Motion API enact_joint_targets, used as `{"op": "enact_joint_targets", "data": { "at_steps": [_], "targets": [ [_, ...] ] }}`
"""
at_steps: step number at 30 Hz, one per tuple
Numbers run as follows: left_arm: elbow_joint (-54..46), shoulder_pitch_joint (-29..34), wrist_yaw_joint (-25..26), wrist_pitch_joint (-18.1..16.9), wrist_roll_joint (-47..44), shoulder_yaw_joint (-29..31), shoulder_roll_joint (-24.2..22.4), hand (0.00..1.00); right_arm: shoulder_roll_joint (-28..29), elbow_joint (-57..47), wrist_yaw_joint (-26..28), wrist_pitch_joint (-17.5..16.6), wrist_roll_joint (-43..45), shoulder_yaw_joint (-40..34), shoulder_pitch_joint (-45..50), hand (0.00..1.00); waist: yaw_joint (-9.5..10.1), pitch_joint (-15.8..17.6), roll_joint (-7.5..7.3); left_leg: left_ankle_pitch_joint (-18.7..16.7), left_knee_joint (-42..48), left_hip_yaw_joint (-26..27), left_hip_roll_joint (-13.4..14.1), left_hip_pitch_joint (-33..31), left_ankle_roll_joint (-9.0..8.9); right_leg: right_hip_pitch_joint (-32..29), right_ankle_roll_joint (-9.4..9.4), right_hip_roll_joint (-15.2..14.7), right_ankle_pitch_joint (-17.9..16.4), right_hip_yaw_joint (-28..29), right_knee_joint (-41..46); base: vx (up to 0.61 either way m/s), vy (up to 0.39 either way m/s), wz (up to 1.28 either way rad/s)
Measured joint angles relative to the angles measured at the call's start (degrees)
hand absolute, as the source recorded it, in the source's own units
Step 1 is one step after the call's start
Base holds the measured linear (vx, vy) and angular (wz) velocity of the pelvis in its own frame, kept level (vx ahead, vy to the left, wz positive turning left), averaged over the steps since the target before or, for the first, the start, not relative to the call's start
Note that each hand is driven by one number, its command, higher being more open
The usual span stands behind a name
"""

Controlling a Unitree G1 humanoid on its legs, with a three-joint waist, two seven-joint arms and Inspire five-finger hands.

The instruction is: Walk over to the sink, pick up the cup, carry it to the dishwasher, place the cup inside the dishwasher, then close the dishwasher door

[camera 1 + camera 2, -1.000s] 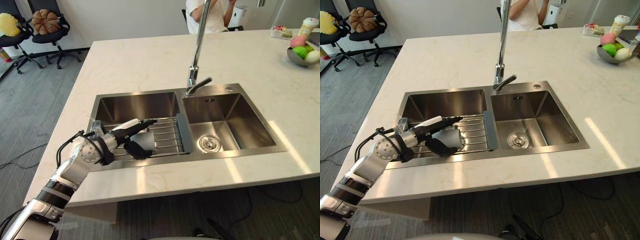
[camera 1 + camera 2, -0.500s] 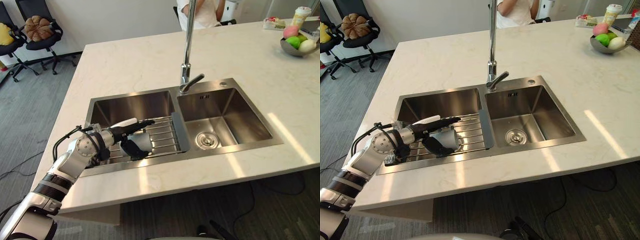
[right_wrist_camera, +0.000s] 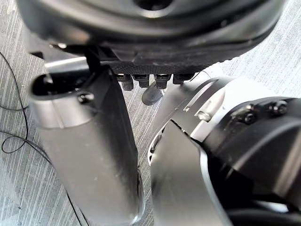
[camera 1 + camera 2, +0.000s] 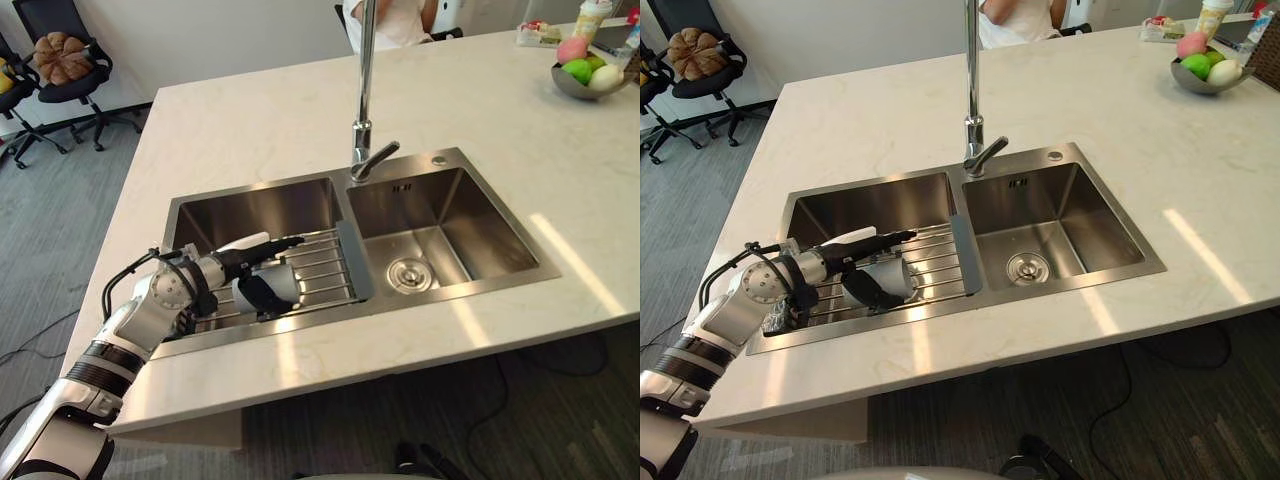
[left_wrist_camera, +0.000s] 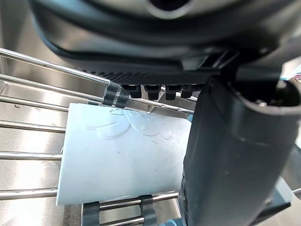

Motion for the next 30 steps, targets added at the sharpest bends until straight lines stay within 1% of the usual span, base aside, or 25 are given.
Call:
{"op": "enact_joint_targets", "data": {
  "at_steps": [3,6,8,10,17,18,21,26,29,30],
  "targets": [
    [2.1,-0.3,-0.5,1.3,0.1,0.0,-0.3,1.00,0.0,-0.2,-0.6,0.1,-0.1,0.1,0.0,1.00,-0.75,0.1,0.56,0.0,0.0,0.3,0.1,-0.1,-0.07,-0.2,-0.02,0.0,0.1,0.4,0.0,-0.04,-0.048,-0.06],
    [3.9,-0.4,-0.7,2.8,2.4,0.0,-1.0,1.00,0.0,-0.2,-0.7,0.2,-0.1,0.4,-0.1,1.00,-0.87,0.1,1.02,0.0,0.1,0.6,0.1,-0.8,-0.07,-1.0,-0.08,0.0,0.3,0.8,0.0,-0.06,-0.048,-0.06],
    [5.2,-0.4,-0.9,3.7,2.6,0.1,-1.6,1.00,0.0,-0.2,-0.7,0.1,-0.1,0.5,0.0,1.00,-0.95,0.1,1.05,-0.1,0.1,0.6,0.1,-0.9,-0.08,-1.1,-0.07,0.0,0.3,0.7,0.0,-0.05,-0.062,-0.01],
    [5.4,-0.5,-0.9,3.5,5.6,0.1,-2.1,1.00,0.0,-0.7,-0.7,-0.2,-0.1,0.7,-0.1,1.00,-0.95,0.2,1.08,-0.1,0.1,0.5,0.1,-0.9,-0.08,-1.1,-0.07,-0.1,0.3,0.7,0.0,-0.04,-0.050,0.00],
    [5.8,-0.9,-0.9,2.8,8.0,0.5,-2.1,1.00,-0.1,-1.7,-0.6,-0.7,-0.9,1.2,-0.3,1.00,-1.01,1.1,1.22,-0.1,0.3,0.4,0.2,-1.1,-0.08,-1.4,-0.06,-0.1,0.3,0.6,0.0,-0.05,-0.053,0.01],
    [5.8,-0.9,-0.9,2.7,8.0,0.6,-2.1,0.00,-0.1,-2.0,-0.6,-0.7,-1.4,1.9,-0.3,1.00,-1.00,1.3,1.24,-0.1,0.4,0.3,0.2,-1.1,-0.08,-1.3,-0.06,-0.1,0.3,0.5,0.0,-0.06,-0.065,0.02],
    [5.8,-0.9,-0.2,2.6,9.0,0.9,-2.5,0.00,-0.2,-2.5,-0.6,-0.7,-2.3,2.2,-0.3,1.00,-1.08,1.4,1.21,-0.1,0.5,0.2,0.3,-1.1,-0.08,-1.2,-0.05,0.0,0.3,0.3,0.0,-0.04,-0.054,0.02],
    [6.3,-1.1,5.6,1.1,10.2,1.9,-2.8,0.00,-0.2,-2.8,-0.6,-0.7,-2.3,2.5,-0.3,1.00,-1.65,1.5,1.20,-0.1,0.4,0.0,0.3,-1.1,-0.07,-0.9,-0.04,0.0,0.3,-0.4,0.0,-0.03,-0.050,0.02],
    [6.4,-0.5,8.4,-2.8,10.2,1.1,-2.4,0.00,-0.3,-2.8,-0.6,-1.2,-2.3,3.4,-0.1,1.00,-1.63,1.5,1.21,-0.1,0.4,-0.6,0.3,-1.1,-0.07,-0.6,-0.03,0.0,0.3,-1.6,0.0,-0.02,-0.050,0.10],
    [6.4,-0.1,10.6,-6.2,10.3,0.8,-2.4,0.00,-0.4,-2.8,-0.6,-1.3,-2.3,3.4,0.0,1.00,-1.51,1.5,1.21,0.0,0.5,-1.0,0.3,-1.1,-0.07,-0.3,-0.03,-0.1,0.3,-2.4,0.0,-0.03,-0.043,0.21]
  ]
}}
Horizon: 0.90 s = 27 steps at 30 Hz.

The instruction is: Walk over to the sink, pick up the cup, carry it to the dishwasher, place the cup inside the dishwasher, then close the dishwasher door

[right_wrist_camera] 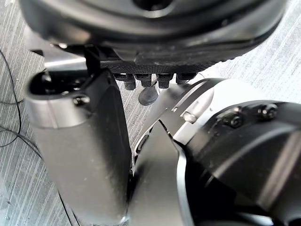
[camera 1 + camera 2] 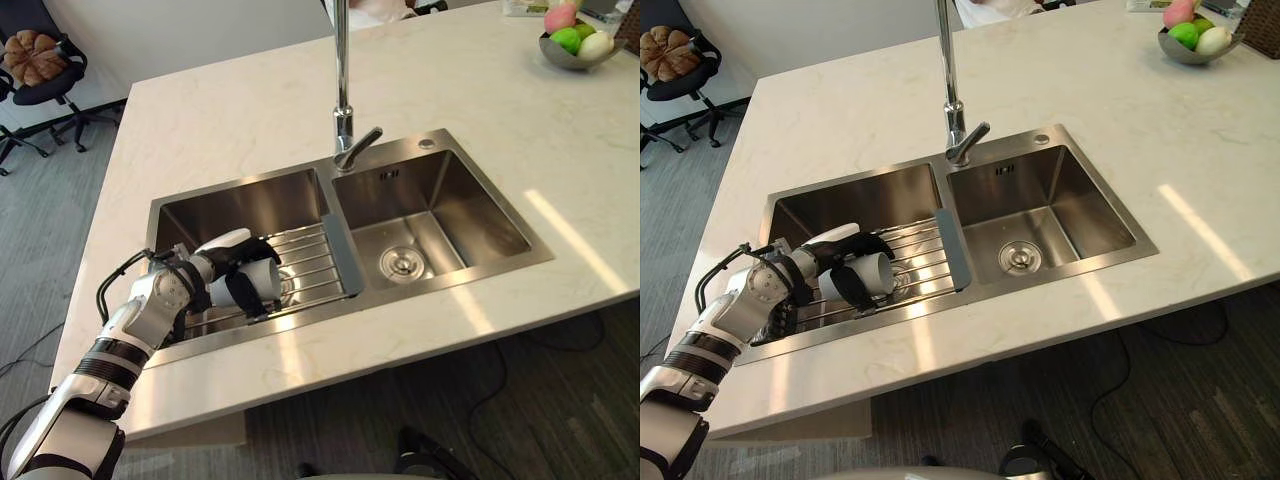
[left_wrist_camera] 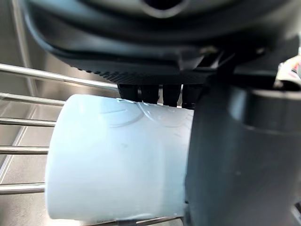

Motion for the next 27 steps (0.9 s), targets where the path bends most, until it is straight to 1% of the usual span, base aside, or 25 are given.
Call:
{"op": "enact_joint_targets", "data": {
  "at_steps": [1,2,3,4,5,7,8,9,10,12,15,17,19,20,22,23,24,25,26,27],
  "targets": [
    [-0.2,0.2,2.0,-3.6,0.3,-0.8,0.3,0.00,-0.1,0.0,0.0,0.0,0.0,0.0,0.1,1.00,0.17,0.0,0.00,0.0,0.1,-0.5,0.0,0.0,0.01,0.4,0.01,0.0,0.0,-0.8,0.0,-0.04,-0.052,0.20],
    [-0.3,0.4,3.3,-5.2,1.0,-1.5,0.6,0.00,-0.1,0.0,0.0,0.0,0.0,0.2,0.2,1.00,0.22,0.0,0.00,0.0,0.1,-0.7,0.0,0.0,0.01,0.5,0.00,0.0,0.0,-1.3,0.0,-0.04,-0.040,0.18],
    [-0.5,1.1,5.7,-7.9,1.0,-2.4,1.1,0.00,-0.4,0.0,0.0,-0.1,0.0,0.9,0.3,1.00,0.32,0.0,0.00,0.0,0.1,-1.0,-0.1,0.0,0.04,0.6,0.00,-0.1,0.0,-1.7,0.0,-0.05,-0.035,0.12],
    [-0.6,2.0,7.8,-9.8,1.5,-2.5,1.1,0.00,-0.6,0.0,0.1,-0.3,0.0,1.1,0.3,1.00,0.42,0.0,0.00,0.1,0.2,-1.3,-0.1,0.0,0.09,0.8,-0.02,-0.1,0.0,-1.9,0.0,-0.05,-0.031,0.11],
    [-0.7,2.3,9.2,-10.6,2.2,-2.5,1.2,0.00,-0.6,0.0,0.1,-0.4,0.0,1.1,0.3,1.00,0.44,0.0,0.00,0.1,0.2,-1.5,-0.1,0.0,0.12,0.9,-0.03,-0.1,0.0,-2.1,0.0,-0.04,-0.027,0.16],
    [-1.7,2.8,14.7,-12.7,3.0,-3.6,2.1,0.00,-0.7,0.1,0.3,-0.5,0.0,1.2,0.7,1.00,0.75,0.0,-0.02,0.2,0.3,-2.6,-0.2,0.0,0.26,1.6,-0.08,-0.2,-0.3,-3.3,0.0,-0.03,-0.031,0.22],
    [-2.8,3.4,16.0,-13.0,3.2,-3.6,2.6,0.00,-0.8,0.1,0.5,-0.6,0.0,1.2,0.7,1.00,0.87,0.0,-0.03,0.2,0.3,-2.8,-0.2,0.0,0.29,1.8,-0.07,-0.2,-0.3,-3.5,0.0,-0.03,-0.027,0.24],
    [-4.9,4.4,18.7,-13.8,3.2,-3.6,3.3,0.00,-1.0,0.2,0.9,-0.6,0.0,1.4,0.9,1.00,1.16,0.0,-0.05,0.3,0.3,-3.4,-0.2,0.0,0.33,2.2,-0.06,-0.3,-0.4,-4.2,0.0,-0.02,-0.027,0.21],
    [-5.9,4.8,19.8,-14.2,3.2,-3.6,3.5,0.00,-1.1,0.3,1.1,-0.6,0.0,1.5,1.0,1.00,1.35,0.0,-0.09,0.3,0.3,-3.7,-0.2,0.0,0.35,2.4,-0.05,-0.3,-0.5,-4.7,0.0,-0.02,-0.027,0.29],
    [-10.2,6.2,23.9,-15.6,3.2,-3.4,4.0,0.00,-1.5,0.5,1.4,-0.6,0.0,2.3,1.3,1.00,2.60,-0.1,-0.36,0.4,0.5,-5.2,-0.3,0.0,0.38,3.4,-0.09,-0.4,-0.6,-6.3,0.0,-0.02,-0.027,0.31],
    [-14.9,9.6,28.8,-17.4,3.2,-1.6,4.0,0.00,-2.0,0.9,1.9,-0.8,0.0,3.4,1.2,1.00,3.67,-0.4,-0.92,0.5,0.8,-6.6,-0.3,0.0,0.42,4.4,-0.13,-0.4,-0.9,-8.0,0.0,-0.03,-0.021,0.27],
    [-17.1,11.6,30.7,-17.6,3.2,-0.1,3.3,0.00,-2.1,1.6,2.3,-0.9,0.0,3.4,1.1,1.00,4.38,-0.6,-1.26,0.6,0.8,-7.0,-0.3,0.0,0.44,4.6,-0.14,-0.4,-0.9,-8.4,0.0,-0.03,-0.015,0.14],
    [-19.6,14.8,33.4,-17.8,3.2,2.9,0.7,0.00,-2.0,1.9,2.5,-0.8,0.0,3.7,1.1,1.00,4.94,-0.7,-1.84,0.8,1.1,-8.2,-0.6,-0.2,0.65,5.2,-0.10,-0.7,-0.9,-9.5,0.0,-0.05,-0.011,0.25],
    [-20.8,16.0,34.1,-17.7,3.2,4.3,-0.8,0.00,-2.0,2.2,2.5,-0.8,-0.1,3.9,1.0,1.00,5.31,-0.8,-2.19,0.8,1.3,-8.7,-0.6,-0.3,0.72,5.5,-0.11,-0.7,-0.9,-9.9,0.0,-0.05,-0.003,0.27],
    [-25.5,19.8,34.7,-17.7,0.7,8.3,-4.7,0.00,-1.4,3.0,2.8,-0.6,-0.5,3.9,0.9,1.00,6.03,-1.5,-3.46,0.8,2.3,-10.0,-0.7,-1.6,0.77,5.5,-0.18,-0.9,-1.1,-11.0,0.0,-0.07,-0.009,0.30],
    [-27.0,20.8,34.9,-17.6,-0.7,9.3,-5.9,0.00,-1.2,3.2,2.8,-0.6,-0.5,3.9,0.9,1.00,6.36,-1.6,-3.70,0.8,2.7,-10.3,-0.7,-1.9,0.79,5.6,-0.21,-0.9,-1.2,-11.1,0.0,-0.07,-0.016,0.26],
    [-30.2,22.5,35.1,-17.4,-3.5,11.2,-9.0,0.00,-1.0,4.0,2.9,-0.6,-0.6,3.7,0.9,1.00,7.18,-1.8,-4.09,0.7,3.2,-10.8,-0.6,-2.2,0.82,5.7,-0.27,-0.8,-1.2,-11.4,0.0,-0.05,-0.018,0.24],
    [-33.0,23.9,35.2,-17.1,-6.5,13.0,-12.3,0.00,-0.9,4.6,3.2,-0.6,-0.6,3.7,0.9,1.00,7.55,-1.9,-4.25,0.4,4.2,-11.5,-0.5,-2.7,0.83,6.2,-0.38,-0.8,-1.3,-12.1,0.0,-0.05,-0.019,0.26],
    [-34.2,24.4,35.2,-17.0,-8.0,14.0,-13.9,0.00,-1.0,5.0,3.3,-0.6,-0.8,3.6,0.9,1.00,7.84,-1.9,-4.27,0.2,5.0,-11.9,-0.5,-2.9,0.82,6.5,-0.42,-0.8,-1.3,-12.5,0.0,-0.06,-0.019,0.25],
    [-36.1,25.4,35.2,-17.0,-10.7,16.0,-16.9,0.00,-1.0,5.3,3.3,-0.6,-1.9,3.3,0.8,1.00,8.56,-2.0,-4.20,-0.4,6.4,-12.3,-0.2,-3.4,0.78,6.8,-0.49,-0.7,-1.5,-12.7,0.2,-0.07,-0.019,0.19]
  ]
}}
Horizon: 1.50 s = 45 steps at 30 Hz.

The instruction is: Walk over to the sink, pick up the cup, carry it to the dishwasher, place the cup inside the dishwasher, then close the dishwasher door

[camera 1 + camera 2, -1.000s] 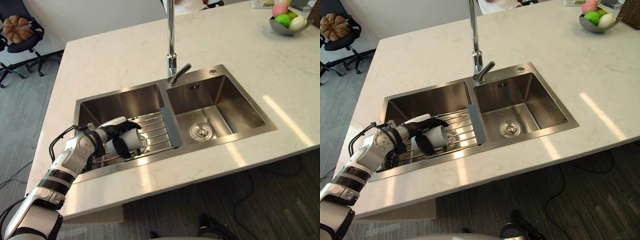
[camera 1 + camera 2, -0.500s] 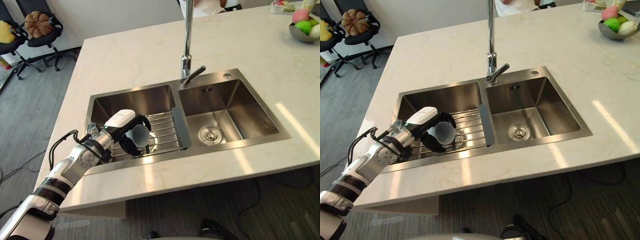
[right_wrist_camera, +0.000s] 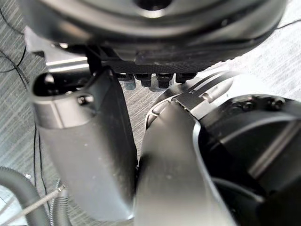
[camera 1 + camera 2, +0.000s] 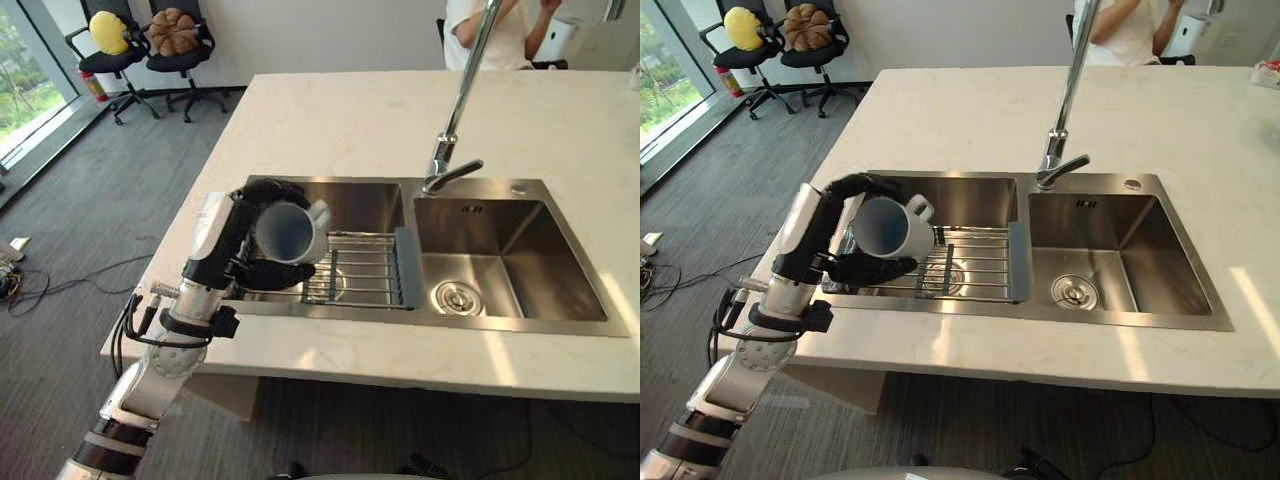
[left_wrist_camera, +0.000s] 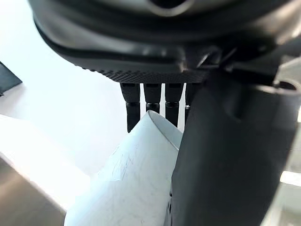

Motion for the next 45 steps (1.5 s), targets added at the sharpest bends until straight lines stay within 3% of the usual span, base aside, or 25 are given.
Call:
{"op": "enact_joint_targets", "data": {
  "at_steps": [4,14,19,25,35,38,39,40,41,42,44,45],
  "targets": [
    [-3.1,0.8,0.0,0.0,-9.6,4.8,-6.0,0.00,0.0,1.5,0.4,0.1,-0.8,-0.2,-0.7,1.00,0.88,0.0,0.05,-1.4,4.5,-2.1,1.0,-2.3,-0.29,0.1,-1.07,0.7,-1.7,-1.4,2.1,-0.09,-0.021,0.20],
    [-3.0,1.4,-3.1,0.7,-22.8,5.7,-8.6,0.00,1.0,2.4,0.7,0.3,-2.2,-5.0,-1.5,1.00,1.34,0.2,0.64,-2.3,6.1,-0.8,2.9,-2.5,-0.37,-1.4,-1.64,1.8,-3.3,1.6,5.2,-0.05,-0.013,-0.08],
    [-2.2,1.4,-5.9,3.7,-39.2,7.9,-12.5,0.00,1.4,2.7,0.8,1.0,-2.9,-7.7,-1.4,1.00,0.99,0.1,1.25,-2.2,6.1,0.6,3.3,-2.0,-0.67,-2.5,-1.78,1.8,-4.2,3.2,6.9,0.01,-0.002,-0.14],
    [-1.1,1.4,-7.0,4.3,-58.6,10.4,-17.6,0.00,2.2,3.1,1.5,1.3,-5.0,-11.3,-1.5,1.00,1.26,0.1,1.33,-2.3,6.1,0.6,3.5,-1.5,-0.74,-3.1,-1.77,1.5,-6.1,3.3,9.5,0.01,-0.003,-0.01],
    [-0.4,3.2,-11.3,4.6,-76.3,14.7,-19.8,0.00,2.3,3.1,1.7,1.5,-7.1,-13.4,-1.6,1.00,1.63,0.2,1.87,-2.4,6.4,-1.9,3.5,-1.5,-0.61,-3.3,-1.93,0.9,-9.8,1.5,13.6,0.01,-0.029,0.13],
    [-0.4,3.9,-11.4,4.8,-79.0,16.9,-21.7,0.00,2.1,3.2,1.7,1.7,-8.1,-14.1,-1.4,1.00,1.42,0.1,2.14,-1.0,5.0,-2.0,2.2,-1.5,1.42,-2.6,-1.58,-0.5,-11.1,-1.4,14.9,0.02,-0.016,0.56],
    [-0.4,4.0,-11.4,5.7,-79.0,17.0,-22.9,0.00,2.3,3.5,1.7,1.7,-8.7,-15.2,-1.2,1.00,0.90,0.1,2.05,0.8,4.1,0.2,0.9,-1.7,4.05,-1.1,-1.71,-2.0,-11.0,-4.8,14.7,0.02,0.027,1.43],
    [-0.5,4.1,-11.4,6.5,-79.0,17.0,-24.2,0.00,2.5,4.0,1.5,1.7,-9.0,-16.4,-1.0,1.00,0.24,0.2,2.07,1.4,3.1,6.8,0.3,-1.9,8.76,0.6,-0.98,-3.7,-10.7,-9.0,14.7,0.01,0.047,1.67],
    [-0.5,4.1,-11.5,6.9,-79.3,17.0,-24.6,0.00,2.4,4.1,1.2,1.5,-9.0,-16.6,-0.6,1.00,-0.12,0.2,1.98,-0.4,2.5,11.6,0.6,-1.7,12.63,1.3,-0.79,-4.0,-10.6,-11.6,14.6,0.01,0.077,1.81],
    [-0.5,4.0,-12.1,7.6,-79.6,17.1,-24.5,0.00,2.5,3.9,0.9,1.3,-9.0,-16.9,0.0,1.00,-0.18,0.1,1.68,-0.8,2.7,21.8,2.6,-1.0,13.28,3.0,-0.58,-4.5,-10.4,-15.6,13.7,0.04,0.096,1.56],
    [-0.5,4.0,-14.7,7.9,-79.6,17.0,-24.5,0.00,2.2,2.9,1.0,0.7,-8.8,-17.0,1.1,1.00,-0.57,0.2,2.04,-0.5,5.5,32.4,6.0,-0.9,13.06,4.8,-0.32,-5.0,-10.3,-21.4,13.2,0.07,0.117,1.76],
    [-0.5,4.0,-16.2,7.8,-79.6,17.1,-24.5,0.00,1.6,2.6,1.0,0.4,-8.8,-17.0,1.1,1.00,-0.24,0.6,2.65,1.0,6.6,32.9,6.2,-1.1,10.47,5.9,-0.22,-5.2,-10.4,-22.3,13.6,0.05,0.171,1.52]
  ]
}}
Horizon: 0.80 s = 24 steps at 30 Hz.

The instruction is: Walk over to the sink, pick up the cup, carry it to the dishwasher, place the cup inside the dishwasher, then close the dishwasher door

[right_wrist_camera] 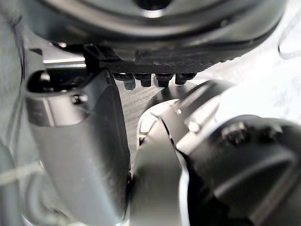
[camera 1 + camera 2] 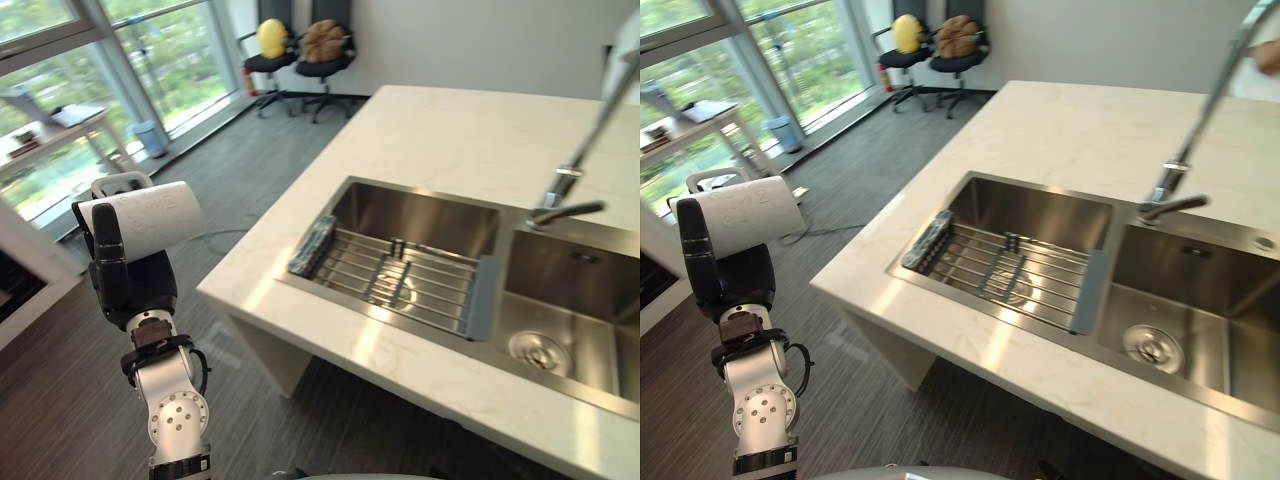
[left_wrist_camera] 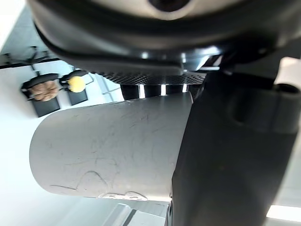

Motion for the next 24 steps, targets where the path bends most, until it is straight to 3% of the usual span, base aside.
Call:
{"op": "enact_joint_targets", "data": {
  "at_steps": [3,5,6,7,8,11,13,14,15,16,17,18,20,21,24],
  "targets": [
    [-0.2,0.2,-1.9,-0.8,0.0,2.1,0.6,0.00,-0.8,0.0,-0.5,0.9,0.0,0.0,-0.7,1.00,1.18,0.5,-0.19,0.2,0.4,-2.7,-2.4,-0.8,-2.36,1.6,0.94,-1.3,-1.2,0.6,0.2,0.01,0.151,0.83],
    [-0.3,0.3,-2.6,-0.9,-0.2,3.6,0.5,0.00,-1.3,1.0,-0.6,1.1,0.0,-0.8,-1.1,1.00,1.26,0.7,-0.35,-1.4,-1.9,-0.4,-3.3,-0.4,-3.45,2.6,2.18,-2.1,-0.8,-1.6,0.7,-0.02,0.166,0.67],
    [-0.3,0.3,-3.4,-0.9,-1.0,4.0,0.6,0.00,-0.8,1.0,-0.4,1.0,0.1,-1.2,-1.1,1.00,1.01,1.4,-1.35,-2.8,-2.0,6.1,-3.3,1.9,-3.91,4.1,3.78,-2.7,0.1,-3.7,0.0,0.02,0.174,0.87],
    [-0.5,0.3,-4.0,-0.8,-1.6,3.6,0.6,0.00,-0.6,0.5,-0.1,0.9,0.2,-1.2,-0.5,1.00,-0.01,1.8,-2.15,-2.7,-2.3,9.5,-3.8,3.2,-4.01,5.8,4.64,-3.8,0.7,-6.7,-0.8,0.03,0.175,0.99],
    [-0.5,0.3,-4.1,-0.4,-1.6,3.0,0.5,0.00,-0.6,0.2,-0.1,0.9,0.2,-1.3,-0.2,1.00,-0.16,1.8,-1.86,-2.6,-2.7,9.5,-4.6,3.2,-3.91,6.3,4.49,-4.4,0.6,-8.0,-0.6,0.02,0.200,0.94],
    [-2.9,-0.1,-3.9,1.5,-1.1,2.3,0.5,0.00,-1.4,-0.8,-1.1,1.3,0.1,-2.8,0.1,1.00,0.04,2.2,-2.13,-2.0,-8.1,6.3,-10.5,3.8,-2.86,7.1,4.32,-8.7,0.9,-10.5,4.6,0.01,0.214,0.64],
    [-3.8,-1.4,-3.9,2.7,1.4,2.4,0.6,0.00,-1.1,-2.6,-1.1,1.4,0.1,-5.3,1.6,1.00,-0.12,2.2,-2.15,-1.9,-10.4,2.2,-13.4,3.9,-1.77,6.9,2.57,-12.9,2.0,-10.9,12.1,0.04,0.234,1.10],
    [-4.5,-1.9,-3.9,3.4,3.7,2.6,0.9,0.00,-0.9,-3.6,-1.1,1.2,0.1,-6.7,2.3,1.00,-0.17,2.2,-2.15,-2.0,-11.4,-1.0,-14.7,4.2,-1.10,6.2,-0.62,-15.6,4.0,-10.0,18.5,0.11,0.192,1.27],
    [-4.9,-2.0,-3.7,3.5,6.5,2.9,1.3,0.00,-0.6,-4.8,-1.1,1.0,0.1,-7.8,2.8,1.00,-0.29,2.2,-2.12,-2.1,-11.9,-3.9,-15.3,4.3,-0.42,5.0,-5.00,-17.1,6.7,-7.7,23.3,0.17,0.186,1.53],
    [-5.0,-2.3,-3.6,3.4,9.4,3.1,2.3,0.00,-0.2,-6.0,-0.9,0.9,0.1,-8.0,3.3,1.00,-0.45,2.1,-1.57,-1.9,-12.3,-7.2,-15.6,4.4,0.47,3.1,-7.71,-17.0,5.3,-3.1,27.3,0.16,0.114,1.58],
    [-4.9,-2.7,-3.1,3.3,11.9,3.3,3.6,0.00,0.3,-7.0,-0.5,0.9,0.1,-8.0,3.4,1.00,-0.89,2.8,-1.81,-1.8,-12.5,-10.7,-15.7,4.4,0.76,0.7,-7.21,-14.9,2.4,3.1,30.1,0.16,0.060,2.08],
    [-3.9,-3.4,-2.8,3.2,14.8,2.9,5.1,0.00,1.9,-8.1,0.3,0.9,0.1,-7.8,3.6,1.00,-1.39,3.4,-2.14,-1.6,-12.5,-16.1,-16.0,4.3,1.08,-2.1,-6.10,-10.3,-0.8,11.1,31.2,0.16,0.009,2.30],
    [-1.0,-3.9,-2.7,2.5,18.1,0.6,6.1,0.00,3.7,-8.1,1.2,0.5,0.1,-7.6,4.0,1.00,-1.50,3.4,-2.27,-1.6,-12.1,-23.0,-16.9,4.1,1.05,-5.2,-4.27,-4.5,-4.7,20.0,30.1,0.24,-0.024,2.40],
    [1.0,-3.7,-2.0,2.1,21.9,-1.0,6.0,0.00,4.5,-8.2,2.3,-0.5,-0.1,-5.4,4.0,1.00,-1.02,3.4,-2.96,-1.6,-11.8,-29.6,-18.7,4.5,1.04,-8.5,-2.94,-1.4,-7.4,25.5,28.7,0.25,-0.031,2.18],
    [1.0,-2.6,0.0,2.2,26.8,-1.8,6.1,0.00,4.7,-8.3,3.0,-1.5,-0.2,-2.8,1.8,1.00,-0.97,3.6,-2.92,-1.7,-10.8,-38.4,-20.8,4.7,0.92,-14.8,-2.86,2.9,-10.0,34.5,23.9,0.28,-0.029,1.89]
  ]
}}
